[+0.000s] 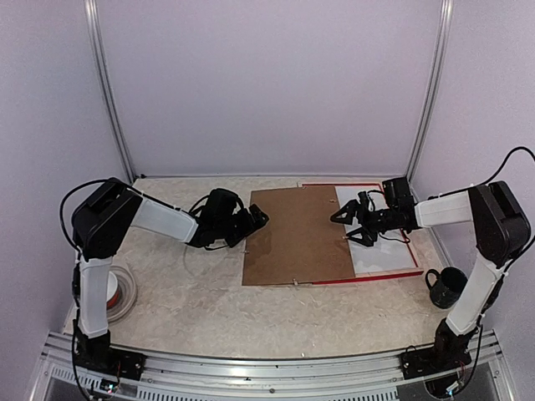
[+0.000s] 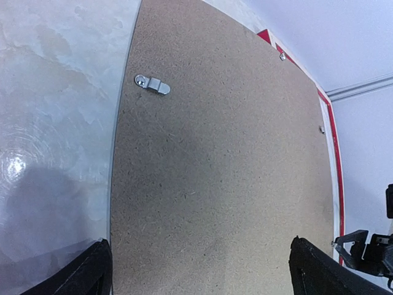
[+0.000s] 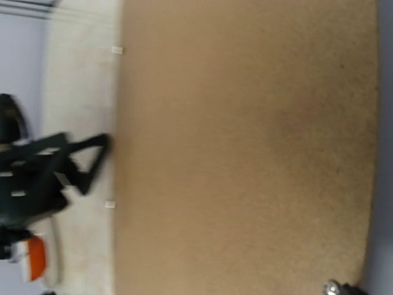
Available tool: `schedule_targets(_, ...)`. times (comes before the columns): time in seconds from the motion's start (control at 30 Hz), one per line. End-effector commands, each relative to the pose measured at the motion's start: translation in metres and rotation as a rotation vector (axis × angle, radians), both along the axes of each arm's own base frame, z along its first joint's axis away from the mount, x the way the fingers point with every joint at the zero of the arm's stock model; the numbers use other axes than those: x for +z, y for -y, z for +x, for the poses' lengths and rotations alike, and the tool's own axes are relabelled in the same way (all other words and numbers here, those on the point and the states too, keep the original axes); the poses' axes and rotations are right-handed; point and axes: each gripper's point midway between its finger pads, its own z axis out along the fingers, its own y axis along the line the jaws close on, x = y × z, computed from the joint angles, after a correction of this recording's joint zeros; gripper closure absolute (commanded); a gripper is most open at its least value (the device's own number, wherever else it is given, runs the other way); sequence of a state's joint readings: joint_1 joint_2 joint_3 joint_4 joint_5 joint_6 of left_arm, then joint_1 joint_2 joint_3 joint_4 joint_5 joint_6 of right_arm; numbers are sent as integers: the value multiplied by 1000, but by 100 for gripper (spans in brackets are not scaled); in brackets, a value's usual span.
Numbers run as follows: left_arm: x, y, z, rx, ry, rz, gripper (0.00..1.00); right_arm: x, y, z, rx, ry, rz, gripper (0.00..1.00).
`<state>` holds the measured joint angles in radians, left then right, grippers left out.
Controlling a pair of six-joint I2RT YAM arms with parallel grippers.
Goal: Put the photo into the frame
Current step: Move the backboard to the frame body, then move the frame body to the center of the board.
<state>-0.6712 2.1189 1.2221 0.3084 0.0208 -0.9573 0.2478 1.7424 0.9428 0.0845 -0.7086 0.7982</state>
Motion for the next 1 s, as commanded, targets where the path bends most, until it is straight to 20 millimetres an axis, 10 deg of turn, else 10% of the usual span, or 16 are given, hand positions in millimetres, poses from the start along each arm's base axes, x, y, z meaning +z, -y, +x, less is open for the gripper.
schedule_targets(0.0, -70, 30, -77, -187, -286, -10, 1, -22, -4, -8, 53, -24, -90, 1)
schedule_targets(0.73, -57, 10, -77, -161, -272, -19, 1, -22, 58, -5, -121, -32, -432, 1)
schedule_targets(0.97, -51, 11, -76, -157, -262, -25, 1, -6, 53, -4, -139, -2, -274, 1)
